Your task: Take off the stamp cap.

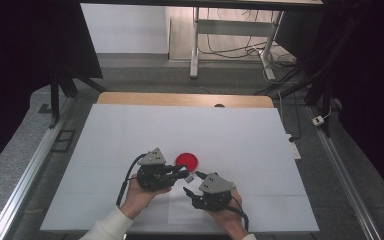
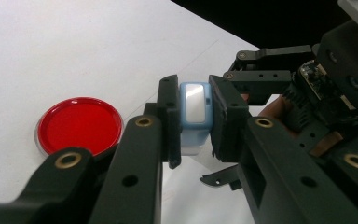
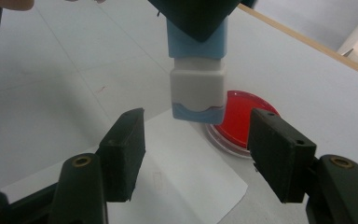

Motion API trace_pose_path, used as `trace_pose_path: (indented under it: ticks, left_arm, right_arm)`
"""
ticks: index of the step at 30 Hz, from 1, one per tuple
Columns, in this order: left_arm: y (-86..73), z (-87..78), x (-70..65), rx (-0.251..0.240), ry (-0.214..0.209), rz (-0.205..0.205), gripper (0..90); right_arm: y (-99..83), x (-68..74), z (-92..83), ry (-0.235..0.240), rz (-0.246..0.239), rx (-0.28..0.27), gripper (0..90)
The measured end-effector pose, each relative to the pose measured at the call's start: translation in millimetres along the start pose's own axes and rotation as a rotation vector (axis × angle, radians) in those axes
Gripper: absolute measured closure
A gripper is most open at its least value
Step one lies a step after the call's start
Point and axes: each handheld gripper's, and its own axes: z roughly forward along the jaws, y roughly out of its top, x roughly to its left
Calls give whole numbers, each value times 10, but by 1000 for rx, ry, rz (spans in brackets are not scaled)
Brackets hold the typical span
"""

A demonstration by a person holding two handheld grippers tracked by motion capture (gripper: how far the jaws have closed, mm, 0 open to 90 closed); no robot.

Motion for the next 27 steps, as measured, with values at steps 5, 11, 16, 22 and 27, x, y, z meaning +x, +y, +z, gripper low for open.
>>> trace_pose_path:
  ticks: [5,11,16,22,27]
  left_arm:
    - [-4,6,0,-2,2,-2,756]
    - [-8,20,-5,3,-2,0,755]
    - [-11,28,-13,5,-4,1,756]
    - [-11,30,-13,4,-9,0,756]
    - [-13,36,-17,6,-8,2,756]
  right_arm:
    - [6,28,8,-15,-7,-5,405]
    - [11,52,23,-41,-12,5,465]
    - [18,59,25,-56,-16,3,489]
    - [31,67,31,-60,-25,0,512]
    - [32,79,45,-64,-29,7,535]
